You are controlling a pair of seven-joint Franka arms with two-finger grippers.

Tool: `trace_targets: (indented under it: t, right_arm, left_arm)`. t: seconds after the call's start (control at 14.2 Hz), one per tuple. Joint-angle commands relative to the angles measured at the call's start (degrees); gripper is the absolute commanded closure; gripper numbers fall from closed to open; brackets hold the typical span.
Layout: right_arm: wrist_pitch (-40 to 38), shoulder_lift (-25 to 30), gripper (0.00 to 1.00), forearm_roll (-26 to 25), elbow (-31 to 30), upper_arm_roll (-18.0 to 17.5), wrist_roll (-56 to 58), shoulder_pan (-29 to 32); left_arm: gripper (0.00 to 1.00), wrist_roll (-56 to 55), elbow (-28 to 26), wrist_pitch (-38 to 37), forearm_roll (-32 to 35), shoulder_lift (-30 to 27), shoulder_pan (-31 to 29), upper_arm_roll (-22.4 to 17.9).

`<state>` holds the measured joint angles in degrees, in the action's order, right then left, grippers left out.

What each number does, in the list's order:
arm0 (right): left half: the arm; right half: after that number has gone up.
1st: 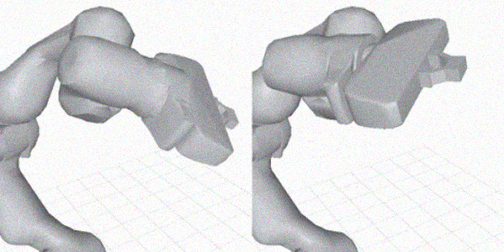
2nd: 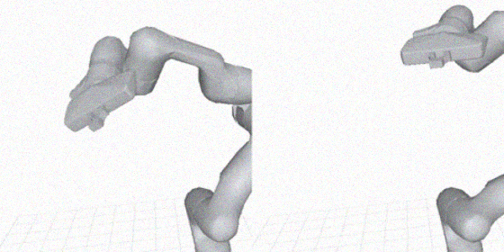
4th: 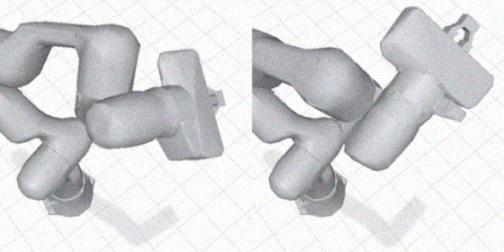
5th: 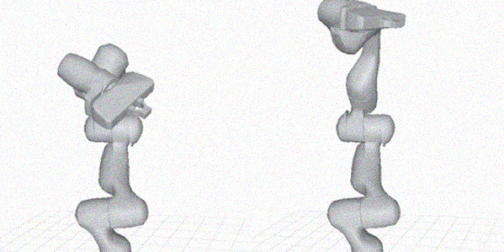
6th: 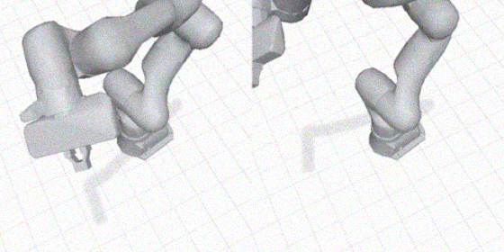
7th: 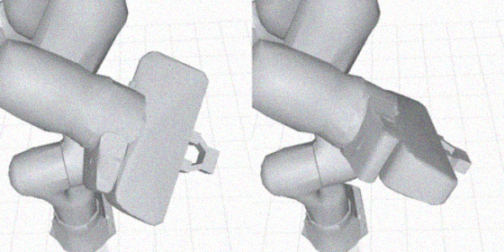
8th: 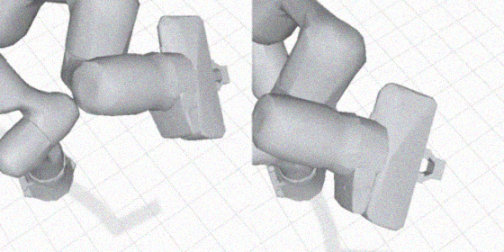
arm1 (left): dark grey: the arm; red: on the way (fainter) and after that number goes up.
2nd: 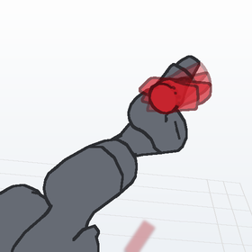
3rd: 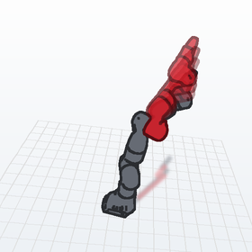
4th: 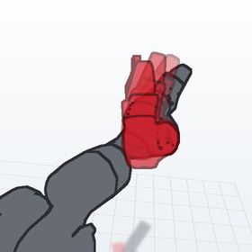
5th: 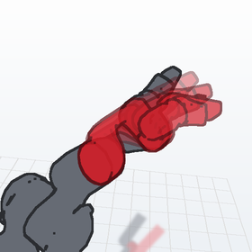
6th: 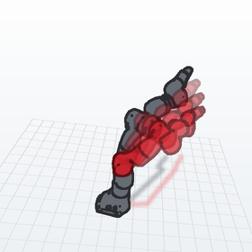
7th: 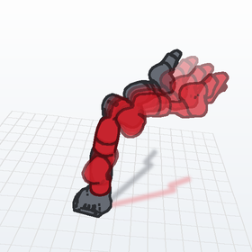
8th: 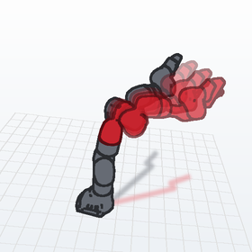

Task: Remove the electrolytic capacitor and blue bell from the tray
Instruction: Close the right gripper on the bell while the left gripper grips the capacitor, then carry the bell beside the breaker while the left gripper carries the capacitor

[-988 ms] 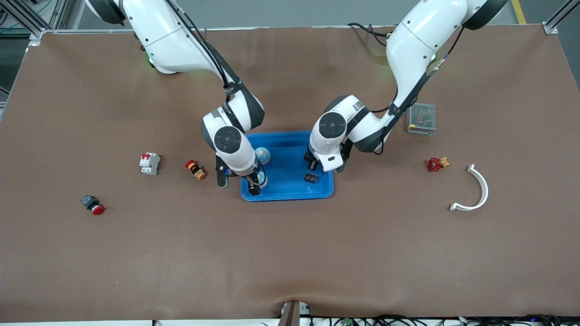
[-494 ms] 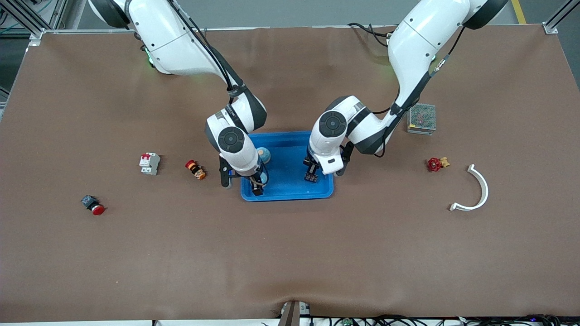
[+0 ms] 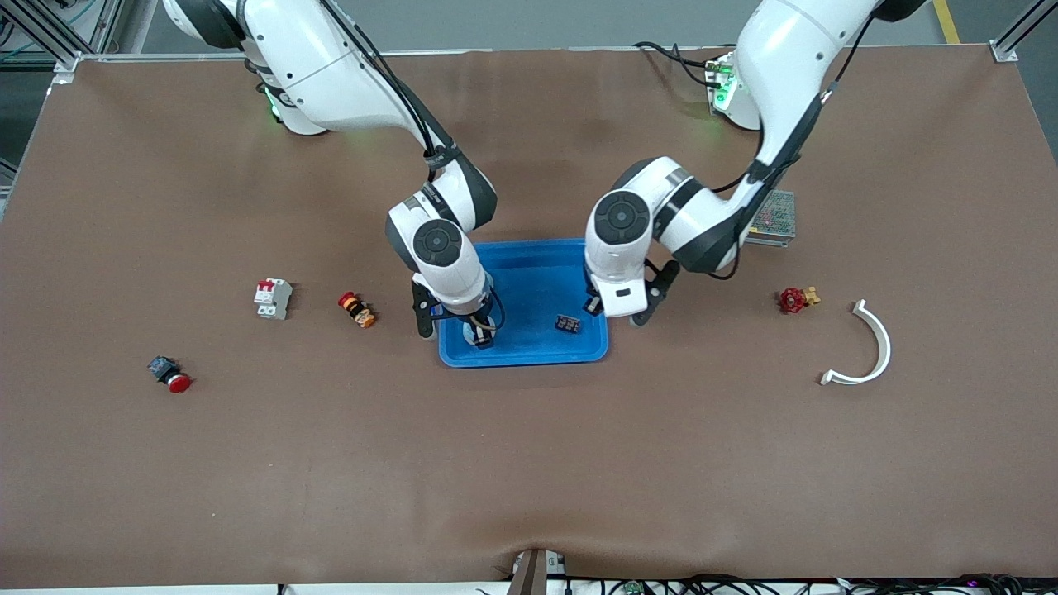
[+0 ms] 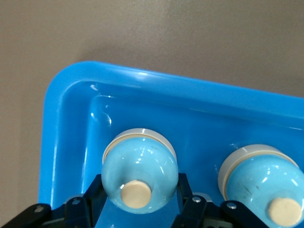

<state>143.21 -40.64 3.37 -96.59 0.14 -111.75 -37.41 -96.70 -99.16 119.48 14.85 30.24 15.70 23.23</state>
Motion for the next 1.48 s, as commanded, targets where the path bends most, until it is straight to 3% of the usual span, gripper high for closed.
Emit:
trace_targets:
  t: [0.0, 0.28, 0.78, 1.13, 1.41]
  right_arm:
    - [-4.50, 0.47, 1.00, -0.12, 3.14, 0.47, -0.22, -1.17]
    - [-15.41, 1.09, 1.00, -0.03, 8.69, 0.47, 3.96, -1.08]
    - [-26.57, 6.88, 1.00, 0.06, 8.08, 0.65, 38.32, 6.29]
    - [-26.23, 11.62, 1.00, 0.06, 3.25, 0.65, 52.22, 12.00]
    - [-23.08, 14.96, 1.00, 0.06, -2.80, 0.65, 59.09, 15.00]
  left_arm:
    - [1.00, 9.22, -2.35, -5.12, 0.26, -4.48, -3.56, 0.50]
    - [1.00, 20.48, -4.54, -8.38, 0.09, -8.00, -8.66, 0.68]
    - [1.00, 35.60, -12.54, -8.39, 0.00, -10.73, -18.32, 0.68]
    - [1.00, 46.42, -20.61, -2.87, 0.18, -12.22, -26.23, 0.68]
    - [1.00, 47.40, -27.13, 5.39, 0.88, -12.31, -29.76, 0.50]
